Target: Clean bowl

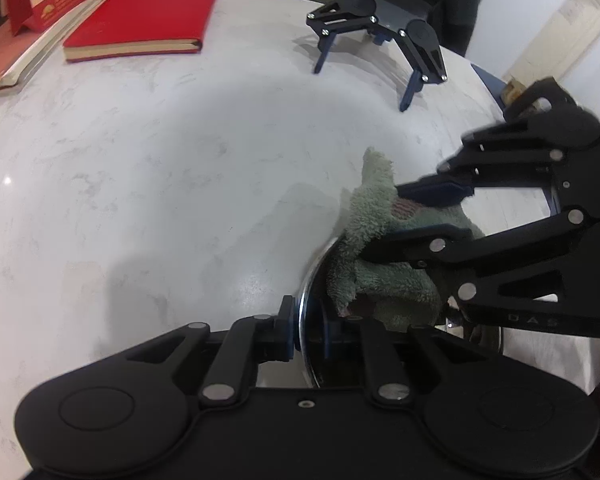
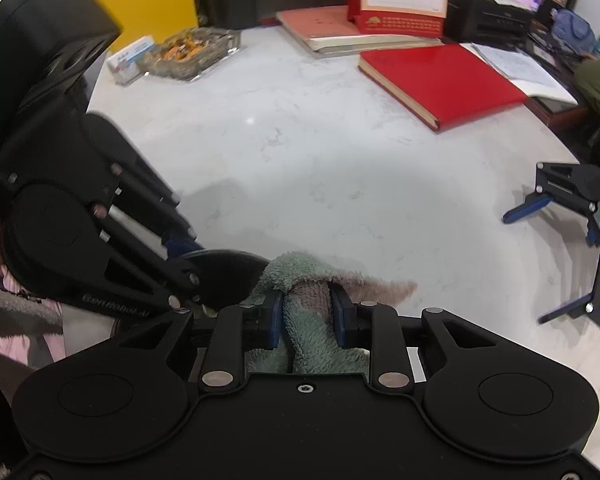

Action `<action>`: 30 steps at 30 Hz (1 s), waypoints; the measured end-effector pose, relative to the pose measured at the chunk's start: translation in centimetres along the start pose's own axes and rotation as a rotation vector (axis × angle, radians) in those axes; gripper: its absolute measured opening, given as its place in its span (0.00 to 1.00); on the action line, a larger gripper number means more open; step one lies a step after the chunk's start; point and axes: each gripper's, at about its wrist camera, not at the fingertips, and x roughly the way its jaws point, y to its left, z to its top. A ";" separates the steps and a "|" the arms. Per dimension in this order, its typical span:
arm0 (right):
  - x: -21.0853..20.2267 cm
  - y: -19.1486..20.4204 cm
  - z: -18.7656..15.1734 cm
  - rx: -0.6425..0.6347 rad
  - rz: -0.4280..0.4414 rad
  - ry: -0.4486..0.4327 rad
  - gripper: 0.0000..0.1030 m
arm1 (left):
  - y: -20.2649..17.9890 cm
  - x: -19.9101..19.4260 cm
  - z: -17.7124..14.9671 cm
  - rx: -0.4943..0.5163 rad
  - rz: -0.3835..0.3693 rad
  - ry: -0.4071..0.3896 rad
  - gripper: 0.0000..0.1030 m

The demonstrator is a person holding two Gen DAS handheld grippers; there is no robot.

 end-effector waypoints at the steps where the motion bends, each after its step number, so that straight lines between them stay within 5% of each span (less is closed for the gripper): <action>1: -0.2 -0.4 -0.4 0.042 -0.003 0.001 0.24 | -0.1 0.0 -0.1 -0.007 0.005 -0.007 0.11; 7: -2.3 -1.3 -4.9 0.266 -0.003 0.044 0.24 | 0.3 -0.2 -0.3 -0.032 -0.006 -0.013 0.11; 14: -0.2 -0.7 -0.3 0.147 -0.051 -0.012 0.25 | 0.1 -0.1 -0.4 -0.004 0.000 -0.005 0.11; 21: -1.5 -0.7 -4.2 0.232 -0.049 0.074 0.25 | 0.3 -0.2 -0.7 -0.028 -0.007 -0.026 0.12; 30: 0.0 -0.7 0.0 0.142 -0.086 0.028 0.25 | 0.4 -0.1 -1.1 -0.046 -0.012 -0.028 0.12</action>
